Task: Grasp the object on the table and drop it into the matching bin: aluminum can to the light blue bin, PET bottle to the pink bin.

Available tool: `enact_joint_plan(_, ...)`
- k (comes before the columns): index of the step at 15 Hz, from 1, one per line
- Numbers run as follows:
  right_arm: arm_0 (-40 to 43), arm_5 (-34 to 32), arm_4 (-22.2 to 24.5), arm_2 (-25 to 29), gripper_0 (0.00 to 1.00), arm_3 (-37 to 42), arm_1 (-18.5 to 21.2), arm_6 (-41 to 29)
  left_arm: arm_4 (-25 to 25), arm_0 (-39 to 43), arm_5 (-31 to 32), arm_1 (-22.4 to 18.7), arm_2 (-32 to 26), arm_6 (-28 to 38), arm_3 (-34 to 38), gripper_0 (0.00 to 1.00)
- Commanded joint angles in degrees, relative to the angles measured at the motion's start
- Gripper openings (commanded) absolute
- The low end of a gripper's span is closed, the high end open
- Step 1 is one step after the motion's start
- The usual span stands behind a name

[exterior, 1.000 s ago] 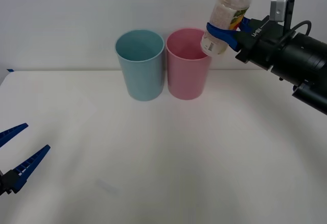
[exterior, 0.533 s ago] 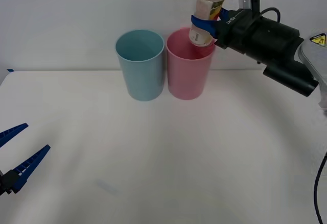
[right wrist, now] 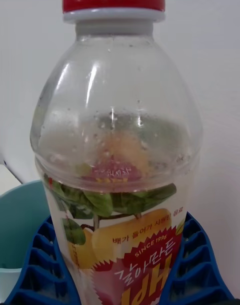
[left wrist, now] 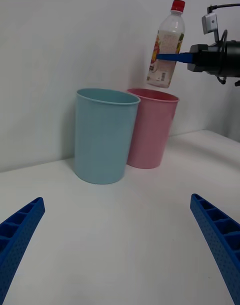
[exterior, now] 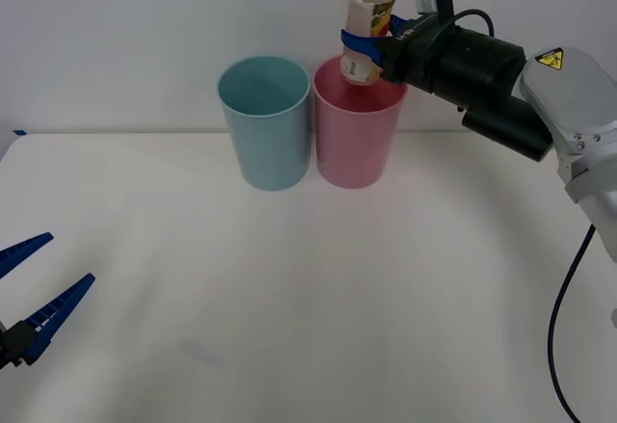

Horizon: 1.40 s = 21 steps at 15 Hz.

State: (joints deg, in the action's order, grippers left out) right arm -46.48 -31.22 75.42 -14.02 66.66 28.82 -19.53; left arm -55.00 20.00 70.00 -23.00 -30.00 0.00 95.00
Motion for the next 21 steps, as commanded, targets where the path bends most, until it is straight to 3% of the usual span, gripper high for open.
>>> enact_joint_plan(1,-0.02,-0.07,-0.01,-0.04,0.11,-0.04,0.01,0.11,0.00,0.00,0.00,0.00,0.00,0.00,0.00,1.00)
enact_joint_plan(2,-0.02,-0.07,-0.01,0.05,0.63,-0.04,0.01,0.37,0.00,0.00,0.00,0.00,0.00,0.00,0.00,1.00)
enact_joint_plan(3,-0.02,-0.07,-0.09,-0.04,1.00,-0.04,0.01,0.46,0.00,0.00,0.00,0.00,0.00,0.00,0.00,1.00)
enact_joint_plan(8,0.51,-0.86,-2.03,0.05,1.00,0.84,0.63,1.07,0.00,0.00,0.00,0.00,0.00,0.00,0.00,1.00)
enact_joint_plan(10,3.15,-1.21,-3.96,0.05,1.00,5.06,2.30,1.16,0.00,0.00,0.00,0.00,0.00,0.00,0.00,1.00)
enact_joint_plan(14,11.50,-3.14,-6.86,2.42,1.00,14.99,5.81,1.16,0.00,0.00,0.00,0.00,0.00,0.00,0.00,1.00)
enact_joint_plan(21,29.43,-11.49,-11.61,12.35,1.00,30.20,9.51,2.92,0.00,0.00,0.00,0.00,0.00,0.00,0.00,1.00)
